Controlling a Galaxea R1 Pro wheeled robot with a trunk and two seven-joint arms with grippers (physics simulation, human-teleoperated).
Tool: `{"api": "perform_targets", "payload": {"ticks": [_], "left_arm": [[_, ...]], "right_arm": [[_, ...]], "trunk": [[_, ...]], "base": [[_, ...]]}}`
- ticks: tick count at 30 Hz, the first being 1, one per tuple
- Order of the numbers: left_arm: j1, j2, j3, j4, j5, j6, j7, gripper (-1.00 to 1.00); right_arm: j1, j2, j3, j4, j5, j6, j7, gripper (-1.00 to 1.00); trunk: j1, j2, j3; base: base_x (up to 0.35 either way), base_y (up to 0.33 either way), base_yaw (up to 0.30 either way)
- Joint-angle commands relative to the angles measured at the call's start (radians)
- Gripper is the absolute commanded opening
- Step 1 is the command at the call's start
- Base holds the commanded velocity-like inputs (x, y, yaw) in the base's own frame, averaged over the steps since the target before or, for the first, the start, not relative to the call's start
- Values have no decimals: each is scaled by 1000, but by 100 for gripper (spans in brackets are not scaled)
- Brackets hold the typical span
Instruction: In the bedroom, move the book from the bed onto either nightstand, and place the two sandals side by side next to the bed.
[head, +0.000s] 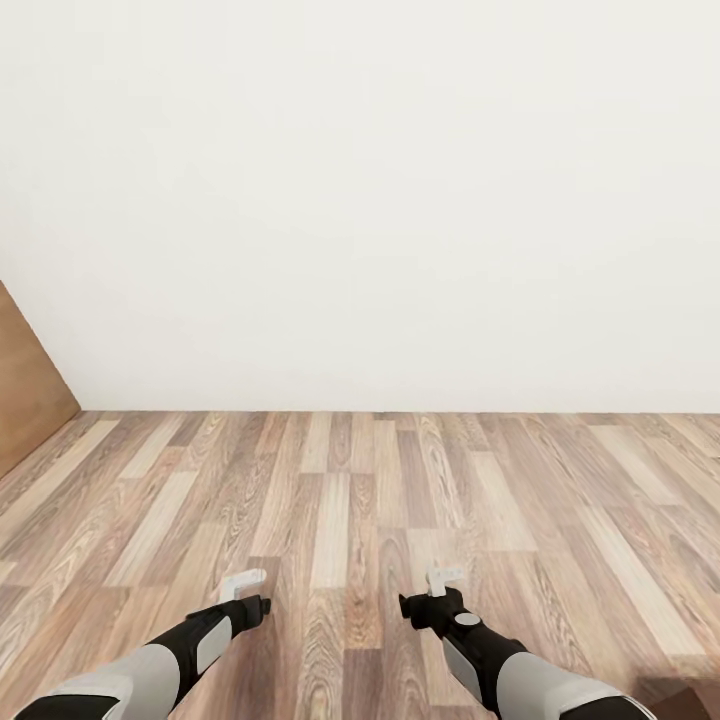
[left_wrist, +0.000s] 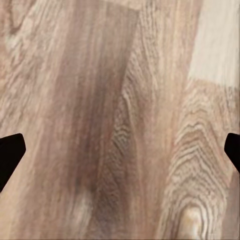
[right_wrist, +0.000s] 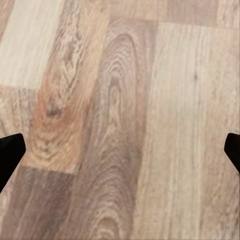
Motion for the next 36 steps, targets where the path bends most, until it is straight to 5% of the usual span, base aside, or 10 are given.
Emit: {"api": "perform_targets", "payload": {"ticks": [1,36], "left_arm": [[0,0,-4,-3,8,6,3,100],[0,0,-4,-3,8,7,3,100]], "right_arm": [[-1,0,7,2,-7,-4,-1,100],[5,0,7,2,-7,-4,-1,100]], "trunk": [[0,0,-1],[0,0,-1]], "base": [[331,81,-145],[331,78,-234]]}}
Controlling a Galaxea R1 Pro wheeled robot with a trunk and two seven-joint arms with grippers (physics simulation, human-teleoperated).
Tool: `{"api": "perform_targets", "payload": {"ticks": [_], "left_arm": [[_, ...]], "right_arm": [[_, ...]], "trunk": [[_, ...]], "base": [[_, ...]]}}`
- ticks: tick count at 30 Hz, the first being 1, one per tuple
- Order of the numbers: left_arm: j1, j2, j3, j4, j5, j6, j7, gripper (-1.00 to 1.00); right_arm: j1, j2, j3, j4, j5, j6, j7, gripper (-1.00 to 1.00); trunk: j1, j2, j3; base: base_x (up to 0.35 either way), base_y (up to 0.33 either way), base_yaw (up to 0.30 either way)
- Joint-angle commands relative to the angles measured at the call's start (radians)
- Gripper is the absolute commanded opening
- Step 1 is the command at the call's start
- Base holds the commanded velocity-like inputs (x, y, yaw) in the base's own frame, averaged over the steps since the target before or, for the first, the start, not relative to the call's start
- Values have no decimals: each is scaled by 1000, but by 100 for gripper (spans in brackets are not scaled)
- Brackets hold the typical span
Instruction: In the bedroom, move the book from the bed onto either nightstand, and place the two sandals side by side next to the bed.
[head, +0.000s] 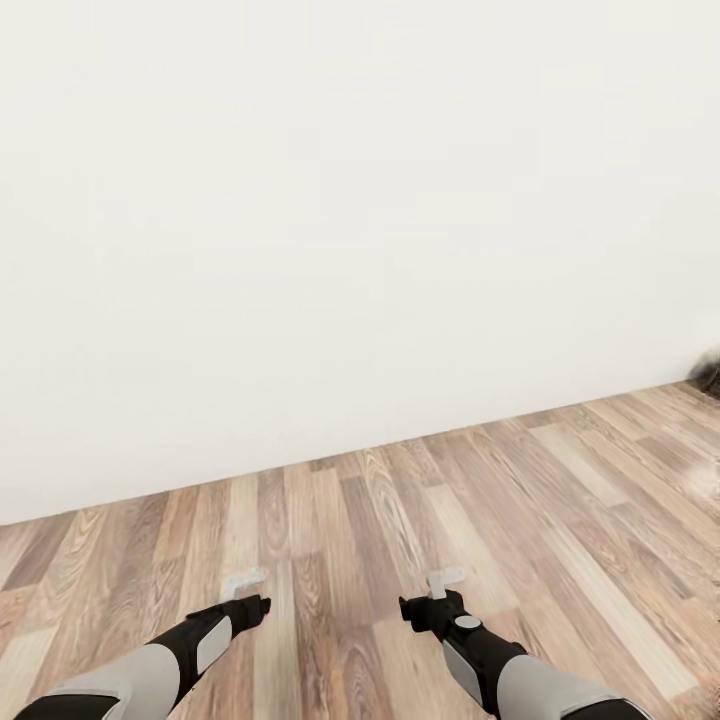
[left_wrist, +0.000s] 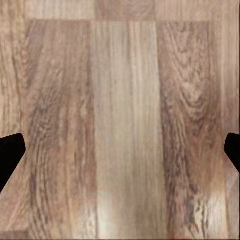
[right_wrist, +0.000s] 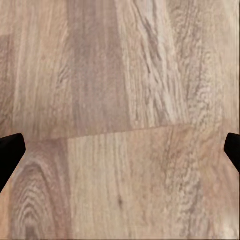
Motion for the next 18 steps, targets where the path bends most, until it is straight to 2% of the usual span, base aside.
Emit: {"api": "perform_targets", "payload": {"ticks": [1,18], "left_arm": [[1,0,-4,-3,7,6,3,100],[1,0,-4,-3,7,6,3,100]], "right_arm": [[-1,0,7,2,-7,-4,-1,100],[-1,0,7,2,-7,-4,-1,100]], "trunk": [[0,0,-1],[0,0,-1]], "base": [[331,67,-272],[331,30,-272]]}}
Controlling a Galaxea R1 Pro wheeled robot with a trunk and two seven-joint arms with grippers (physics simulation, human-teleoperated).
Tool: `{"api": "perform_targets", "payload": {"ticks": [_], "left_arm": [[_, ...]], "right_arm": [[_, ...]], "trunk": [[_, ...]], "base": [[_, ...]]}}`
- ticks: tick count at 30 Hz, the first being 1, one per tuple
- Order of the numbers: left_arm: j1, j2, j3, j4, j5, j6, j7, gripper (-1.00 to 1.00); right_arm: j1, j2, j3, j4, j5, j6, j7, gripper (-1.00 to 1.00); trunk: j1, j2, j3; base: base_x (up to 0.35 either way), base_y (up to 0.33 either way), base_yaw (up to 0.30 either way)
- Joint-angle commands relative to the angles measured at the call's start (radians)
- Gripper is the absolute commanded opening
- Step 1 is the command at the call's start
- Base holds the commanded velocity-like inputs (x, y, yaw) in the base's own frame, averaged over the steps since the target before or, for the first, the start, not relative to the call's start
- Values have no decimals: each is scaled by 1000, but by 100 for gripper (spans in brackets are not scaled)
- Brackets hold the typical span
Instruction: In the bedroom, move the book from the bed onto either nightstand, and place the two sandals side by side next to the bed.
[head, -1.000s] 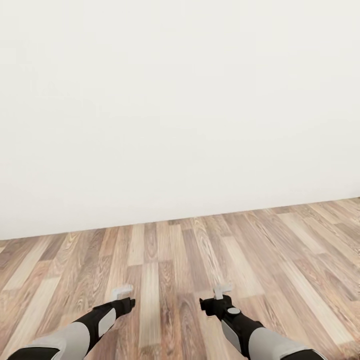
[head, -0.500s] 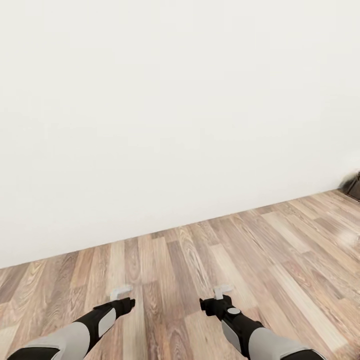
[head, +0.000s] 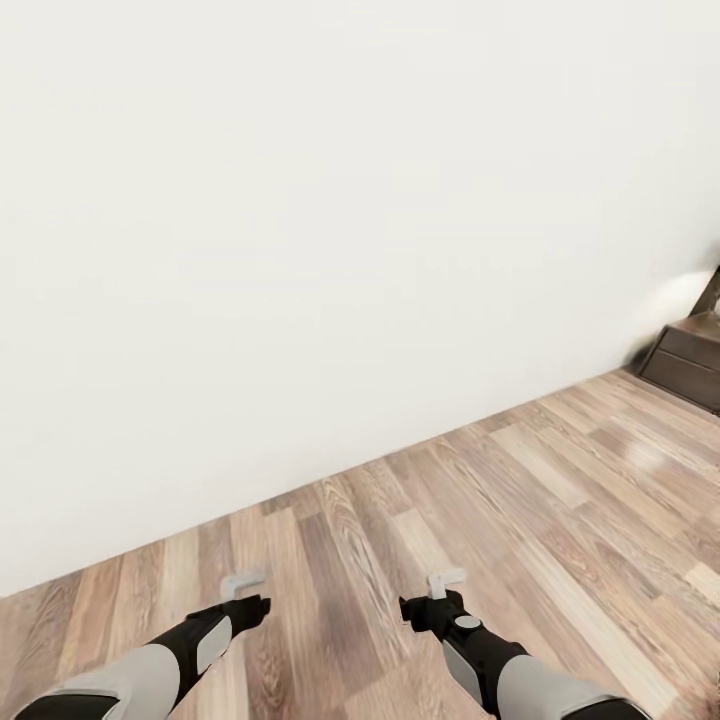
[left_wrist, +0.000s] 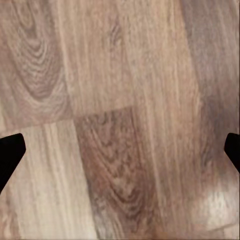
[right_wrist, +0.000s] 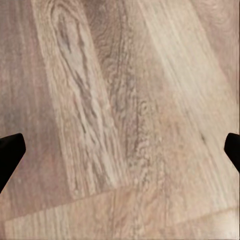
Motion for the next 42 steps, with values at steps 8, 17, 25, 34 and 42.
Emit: {"api": "perform_targets", "payload": {"ticks": [8,17,25,34,42], "left_arm": [[0,0,-4,-3,7,7,3,100],[0,0,-4,-3,7,7,4,100],[0,0,-4,-3,7,7,5,100],[0,0,-4,-2,7,7,3,100],[0,1,-4,-2,7,7,3,100]], "right_arm": [[-1,0,7,2,-7,-4,-1,100],[-1,0,7,2,-7,-4,0,100],[-1,0,7,2,-7,-4,0,100],[-1,0,7,2,-9,-3,-1,100],[-1,0,7,2,-9,-2,-1,100]], "trunk": [[0,0,-1],[0,0,-1],[0,0,-1],[0,0,-1],[0,0,-1]], "base": [[331,79,-272],[302,50,-272],[47,2,-272],[143,0,-273],[317,0,-273]]}}
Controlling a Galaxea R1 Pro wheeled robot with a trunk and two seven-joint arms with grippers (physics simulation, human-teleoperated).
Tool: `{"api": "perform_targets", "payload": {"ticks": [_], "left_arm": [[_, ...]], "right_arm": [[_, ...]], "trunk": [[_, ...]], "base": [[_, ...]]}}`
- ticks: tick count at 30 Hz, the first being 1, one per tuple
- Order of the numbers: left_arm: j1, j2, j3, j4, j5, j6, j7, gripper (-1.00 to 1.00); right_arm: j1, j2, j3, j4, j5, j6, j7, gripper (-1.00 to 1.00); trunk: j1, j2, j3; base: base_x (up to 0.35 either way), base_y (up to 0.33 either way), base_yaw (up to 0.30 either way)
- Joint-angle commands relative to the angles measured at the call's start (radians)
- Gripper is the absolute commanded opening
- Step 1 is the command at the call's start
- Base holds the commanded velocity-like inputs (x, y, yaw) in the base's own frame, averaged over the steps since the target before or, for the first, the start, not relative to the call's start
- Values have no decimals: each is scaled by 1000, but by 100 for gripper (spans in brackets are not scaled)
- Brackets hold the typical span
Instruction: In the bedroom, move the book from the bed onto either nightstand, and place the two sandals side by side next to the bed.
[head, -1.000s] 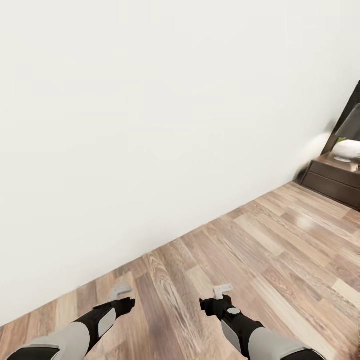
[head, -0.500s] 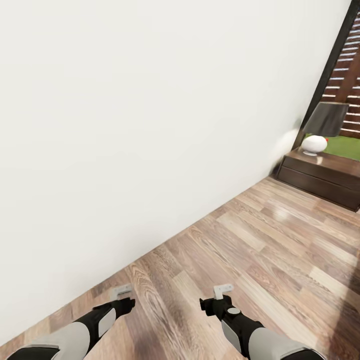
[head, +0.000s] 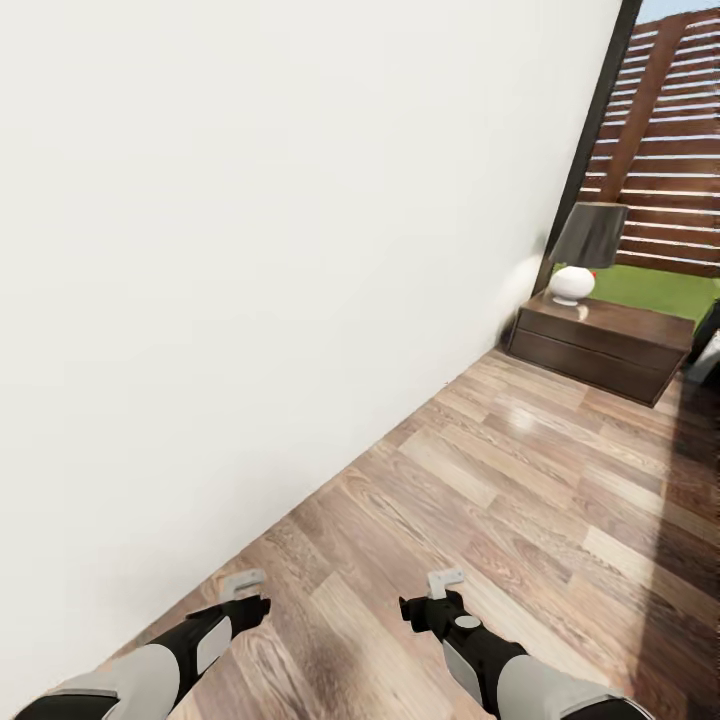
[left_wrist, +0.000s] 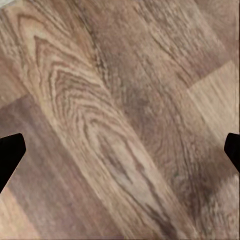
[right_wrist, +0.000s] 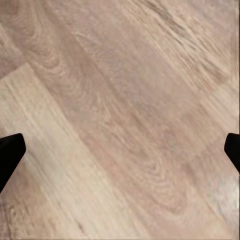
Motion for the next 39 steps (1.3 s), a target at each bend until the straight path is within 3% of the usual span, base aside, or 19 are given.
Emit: {"api": "perform_targets", "payload": {"ticks": [1,39], "left_arm": [[0,0,-4,-3,7,6,3,100],[0,0,-4,-2,7,6,3,100]], "right_arm": [[-1,0,7,2,-7,-4,-1,100],[-1,0,7,2,-7,-4,0,100]], "trunk": [[0,0,-1],[0,0,-1]], "base": [[329,0,-273],[329,-14,-268]]}}
